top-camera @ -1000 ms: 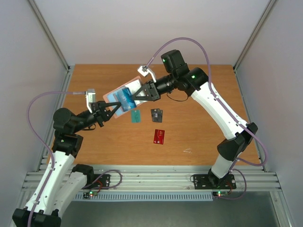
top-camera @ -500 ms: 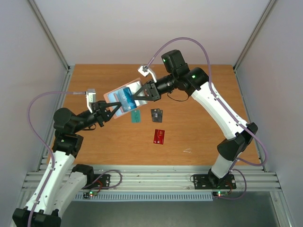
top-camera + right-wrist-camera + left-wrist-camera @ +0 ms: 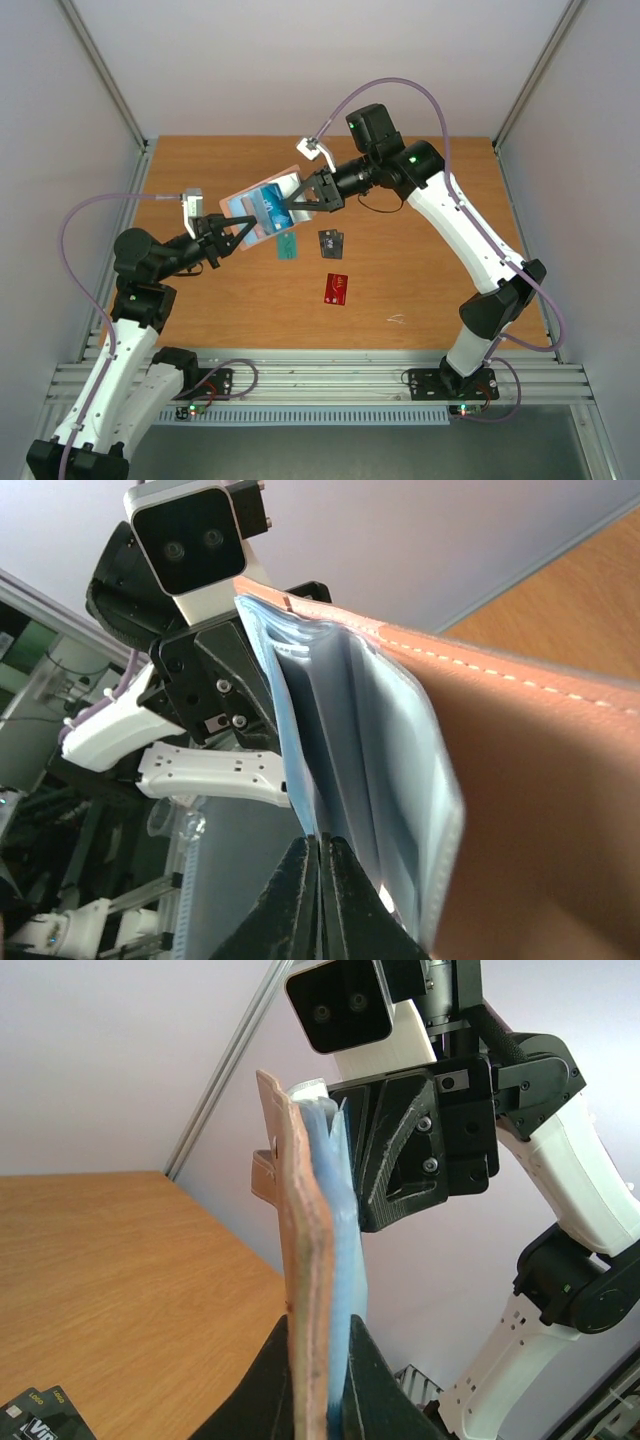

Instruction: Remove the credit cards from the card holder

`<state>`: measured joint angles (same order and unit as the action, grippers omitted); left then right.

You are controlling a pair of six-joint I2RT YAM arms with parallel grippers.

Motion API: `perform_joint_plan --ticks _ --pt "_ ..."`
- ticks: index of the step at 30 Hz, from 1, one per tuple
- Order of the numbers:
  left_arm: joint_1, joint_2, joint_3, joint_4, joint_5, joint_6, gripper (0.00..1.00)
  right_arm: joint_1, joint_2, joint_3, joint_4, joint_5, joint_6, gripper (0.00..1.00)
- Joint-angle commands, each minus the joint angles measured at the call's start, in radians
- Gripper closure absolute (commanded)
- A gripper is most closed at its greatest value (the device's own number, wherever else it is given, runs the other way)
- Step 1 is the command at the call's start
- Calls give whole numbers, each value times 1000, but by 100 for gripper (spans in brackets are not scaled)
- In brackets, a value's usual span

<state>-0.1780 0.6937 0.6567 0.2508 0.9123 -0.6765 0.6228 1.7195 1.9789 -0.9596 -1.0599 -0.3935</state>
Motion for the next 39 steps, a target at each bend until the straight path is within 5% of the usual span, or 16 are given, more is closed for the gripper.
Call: perform_joint_plan --ticks 1,8,18,27,34,39 --pt "2 0 -1 65 14 9 100 21 -11 21 3 -31 8 94" --pt "2 2 -1 74 23 9 100 37 8 8 51 -32 39 84" --pt "2 -5 -6 49 -11 15 100 27 -22 2 35 4 12 99" --pt "19 -42 -29 -106 -199 105 100 -187 -141 -161 114 155 162 99" --pt "47 -77 -33 -298 -511 168 100 -182 -155 -419 349 286 490 99" --pt "88 -125 -32 -454 -733 217 100 -53 -84 -625 498 415 669 99"
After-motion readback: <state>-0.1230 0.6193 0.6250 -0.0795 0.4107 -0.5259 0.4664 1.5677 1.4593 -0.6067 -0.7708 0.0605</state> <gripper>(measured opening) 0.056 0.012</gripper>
